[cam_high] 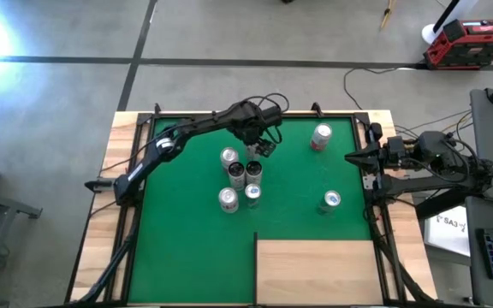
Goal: Place canned beverage on shelf
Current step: Adjust the red silver soda can
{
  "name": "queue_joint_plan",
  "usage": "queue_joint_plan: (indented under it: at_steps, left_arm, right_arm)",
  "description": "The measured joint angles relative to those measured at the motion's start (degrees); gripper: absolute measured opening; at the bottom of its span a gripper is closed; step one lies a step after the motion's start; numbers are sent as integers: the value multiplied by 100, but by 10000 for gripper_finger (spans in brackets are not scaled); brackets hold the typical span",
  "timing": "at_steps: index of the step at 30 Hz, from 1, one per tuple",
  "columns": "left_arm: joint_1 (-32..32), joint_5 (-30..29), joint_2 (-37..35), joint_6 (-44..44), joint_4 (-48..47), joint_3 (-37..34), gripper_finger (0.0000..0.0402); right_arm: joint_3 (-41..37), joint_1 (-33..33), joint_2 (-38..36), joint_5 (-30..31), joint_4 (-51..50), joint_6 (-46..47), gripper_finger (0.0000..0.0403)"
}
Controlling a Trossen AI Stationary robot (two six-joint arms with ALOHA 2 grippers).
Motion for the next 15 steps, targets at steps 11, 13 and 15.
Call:
queue_joint_plan:
  at_steps: [11,13,15]
  left_arm:
    - [-20,876,-88,1805,-606,-18,283]
    - [-36,909,-108,1964,-552,-22,283]
    - [-42,911,-114,2129,-453,-26,283]
  right_arm:
    - [0,2,0,-2,0,0,22]
    - [1,0,0,-1,0,0,22]
    - [1,1,0,0,0,0,22]
